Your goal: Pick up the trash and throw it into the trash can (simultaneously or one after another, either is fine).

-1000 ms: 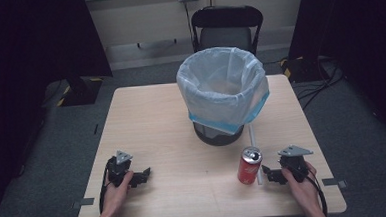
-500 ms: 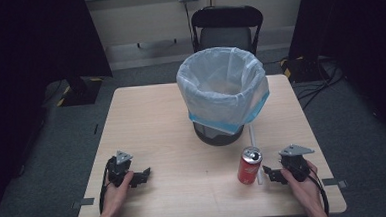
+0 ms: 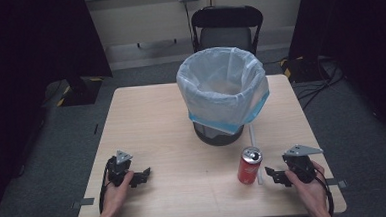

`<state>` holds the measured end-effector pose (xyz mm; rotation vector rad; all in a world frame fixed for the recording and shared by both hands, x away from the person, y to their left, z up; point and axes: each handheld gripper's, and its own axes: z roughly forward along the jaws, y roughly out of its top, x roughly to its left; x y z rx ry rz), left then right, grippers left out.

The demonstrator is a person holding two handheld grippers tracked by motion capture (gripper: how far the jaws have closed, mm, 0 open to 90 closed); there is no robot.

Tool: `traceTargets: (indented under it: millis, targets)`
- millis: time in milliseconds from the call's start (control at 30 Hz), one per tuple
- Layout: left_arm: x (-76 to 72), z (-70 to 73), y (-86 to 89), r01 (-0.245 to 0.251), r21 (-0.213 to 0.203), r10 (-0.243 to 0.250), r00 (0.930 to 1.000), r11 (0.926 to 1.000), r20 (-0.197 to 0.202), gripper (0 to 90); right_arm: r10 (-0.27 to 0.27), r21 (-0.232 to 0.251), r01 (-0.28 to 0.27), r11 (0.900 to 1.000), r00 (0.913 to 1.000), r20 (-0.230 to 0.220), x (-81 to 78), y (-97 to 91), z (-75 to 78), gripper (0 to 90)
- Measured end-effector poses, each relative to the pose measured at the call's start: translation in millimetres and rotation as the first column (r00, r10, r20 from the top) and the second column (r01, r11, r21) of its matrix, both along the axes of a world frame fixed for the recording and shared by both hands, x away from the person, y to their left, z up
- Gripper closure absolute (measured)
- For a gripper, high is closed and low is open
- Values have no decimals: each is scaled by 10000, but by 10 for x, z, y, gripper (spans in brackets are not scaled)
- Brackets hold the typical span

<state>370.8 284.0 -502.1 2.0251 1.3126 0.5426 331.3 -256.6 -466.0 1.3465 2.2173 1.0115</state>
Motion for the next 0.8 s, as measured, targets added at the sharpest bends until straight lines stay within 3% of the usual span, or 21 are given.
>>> traceTargets:
  millis: [267, 433, 667, 800]
  targets:
    - [6, -2, 1, 11, -6, -11, 10000, 10000, 3, 3, 925, 294, -924, 9953, 9957, -28, -87, 73, 52, 191]
    - [6, -1, 1, 15, 0, -15, 10000, 10000, 2, 3, 1716, 383, -1715, 9844, 9852, -12, -134, 172, 54, 178]
    - [6, -1, 1, 7, 26, -7, 10000, 10000, 12, 2, 2455, 538, -2460, 9678, 9693, 169, -122, 353, 44, 154]
    - [6, -1, 1, 10, 23, -10, 10000, 10000, 12, 2, 2617, 536, -2624, 9635, 9649, 201, -106, 415, 30, 154]
